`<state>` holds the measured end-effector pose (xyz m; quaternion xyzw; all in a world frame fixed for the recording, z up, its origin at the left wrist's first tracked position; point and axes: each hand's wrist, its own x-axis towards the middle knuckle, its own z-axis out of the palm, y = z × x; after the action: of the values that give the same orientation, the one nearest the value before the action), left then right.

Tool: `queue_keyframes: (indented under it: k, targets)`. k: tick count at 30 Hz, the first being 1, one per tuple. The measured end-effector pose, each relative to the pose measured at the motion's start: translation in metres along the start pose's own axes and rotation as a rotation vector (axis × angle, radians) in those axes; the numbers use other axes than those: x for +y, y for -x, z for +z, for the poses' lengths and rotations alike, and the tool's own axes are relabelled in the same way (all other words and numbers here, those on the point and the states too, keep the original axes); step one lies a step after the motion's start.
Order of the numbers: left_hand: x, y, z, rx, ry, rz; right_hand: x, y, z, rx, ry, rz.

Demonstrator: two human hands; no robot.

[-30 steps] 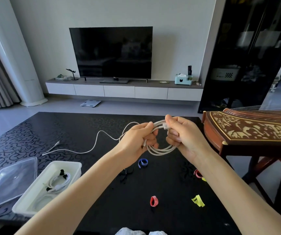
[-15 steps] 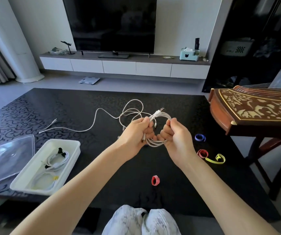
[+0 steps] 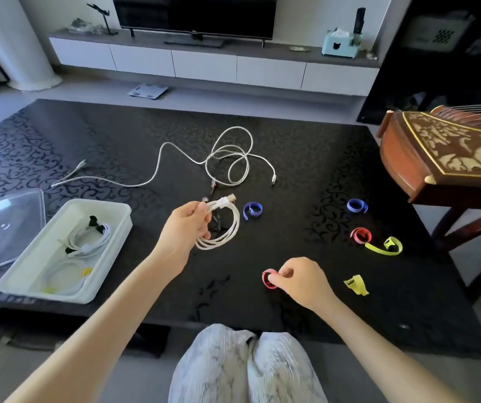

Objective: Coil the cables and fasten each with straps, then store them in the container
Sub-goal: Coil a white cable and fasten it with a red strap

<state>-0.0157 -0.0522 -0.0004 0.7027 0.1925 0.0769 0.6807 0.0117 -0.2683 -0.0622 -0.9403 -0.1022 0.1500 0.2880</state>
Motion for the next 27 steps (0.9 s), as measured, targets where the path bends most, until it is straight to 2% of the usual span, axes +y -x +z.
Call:
queue_keyframes:
  k: [3,5,7,13,24,25,27]
  targets:
    - [-0.009,0.000,-0.001,0.002,-0.040,-0.025,-0.004,0.001,-0.013,-0.166,-0.615,0.063]
    - [-0.014,-0.001,0.002,-0.008,-0.065,-0.041,-0.007,0.001,-0.022,-0.230,-0.820,0.046]
    - [-0.018,0.000,0.007,-0.019,-0.101,-0.052,-0.013,0.006,-0.032,-0.279,-0.943,0.029]
    - [-0.018,0.004,0.021,-0.038,-0.150,-0.044,-0.021,0.018,-0.053,-0.434,-1.093,0.049]
    - [-0.003,0.029,0.058,-0.114,0.154,-0.206,-0.037,0.031,-0.066,-0.407,-1.066,-0.069]
    - [-0.003,0.031,0.061,-0.109,0.170,-0.218,-0.039,0.032,-0.065,-0.377,-0.978,-0.083]
    - [-0.003,0.033,0.067,-0.062,0.140,-0.211,-0.042,0.031,-0.062,-0.174,-0.493,-0.148]
